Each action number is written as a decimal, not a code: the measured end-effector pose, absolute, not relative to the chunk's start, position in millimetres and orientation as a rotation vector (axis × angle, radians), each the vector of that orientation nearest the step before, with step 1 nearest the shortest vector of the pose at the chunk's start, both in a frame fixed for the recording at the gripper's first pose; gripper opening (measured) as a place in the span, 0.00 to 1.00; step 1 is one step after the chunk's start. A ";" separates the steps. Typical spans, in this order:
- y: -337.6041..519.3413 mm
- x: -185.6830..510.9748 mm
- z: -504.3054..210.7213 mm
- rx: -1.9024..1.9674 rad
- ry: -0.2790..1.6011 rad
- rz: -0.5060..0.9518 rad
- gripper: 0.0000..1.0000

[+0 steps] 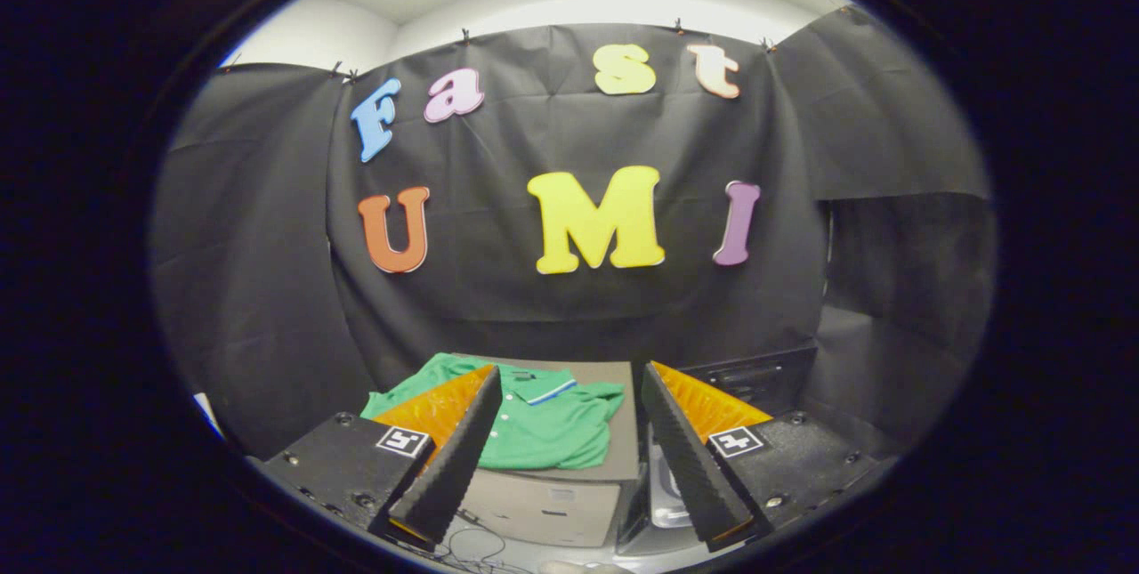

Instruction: Put the clothes into the washing machine and then close the washing machine lid.

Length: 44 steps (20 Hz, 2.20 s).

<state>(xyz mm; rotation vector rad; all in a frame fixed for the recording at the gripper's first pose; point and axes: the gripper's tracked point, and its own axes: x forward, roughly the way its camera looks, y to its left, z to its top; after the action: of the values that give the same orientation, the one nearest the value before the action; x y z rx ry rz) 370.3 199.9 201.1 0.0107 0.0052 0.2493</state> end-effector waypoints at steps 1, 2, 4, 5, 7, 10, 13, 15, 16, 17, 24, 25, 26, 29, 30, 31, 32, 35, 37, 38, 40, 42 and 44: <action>214.0 387.3 199.3 0.008 0.025 0.267 0.99; 225.5 404.6 196.7 0.000 0.041 0.277 0.99; 246.9 433.1 188.3 -0.014 0.075 0.296 0.99; 256.5 446.9 181.9 -0.021 0.096 0.301 0.99; 274.2 470.5 163.3 -0.033 0.150 0.311 0.99; 293.1 499.8 132.6 -0.054 0.249 0.310 0.99; 308.9 518.3 98.4 -0.070 0.347 0.297 0.99; 315.6 529.1 79.9 -0.078 0.392 0.289 0.99; 318.0 531.9 72.1 -0.082 0.413 0.283 0.99; 320.0 534.7 64.4 -0.086 0.429 0.281 0.99; 318.8 539.6 50.9 -0.175 0.431 0.212 1.00; 318.2 539.3 50.6 -0.170 0.432 0.208 1.00; 319.1 538.8 49.8 -0.162 0.434 0.206 1.00; 319.8 539.3 50.9 -0.137 0.435 0.203 0.99; 319.8 538.8 50.2 -0.138 0.430 0.207 0.99; 320.6 539.9 49.7 -0.147 0.427 0.209 0.99; 320.2 539.7 47.8 -0.165 0.428 0.214 0.99; 327.5 537.5 48.4 -0.149 0.485 0.253 0.96; 323.5 538.6 52.0 -0.158 0.488 0.263 0.68; 322.3 536.5 46.8 -0.169 0.500 0.273 0.59; 321.7 537.3 48.4 -0.185 0.522 0.294 0.41; 318.8 537.9 51.1 -0.163 0.531 0.300 0.19; 316.8 536.0 51.8 -0.165 0.532 0.307 0.10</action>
<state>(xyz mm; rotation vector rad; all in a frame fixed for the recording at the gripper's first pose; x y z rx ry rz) 536.0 316.8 51.8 -0.1650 0.5317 0.3070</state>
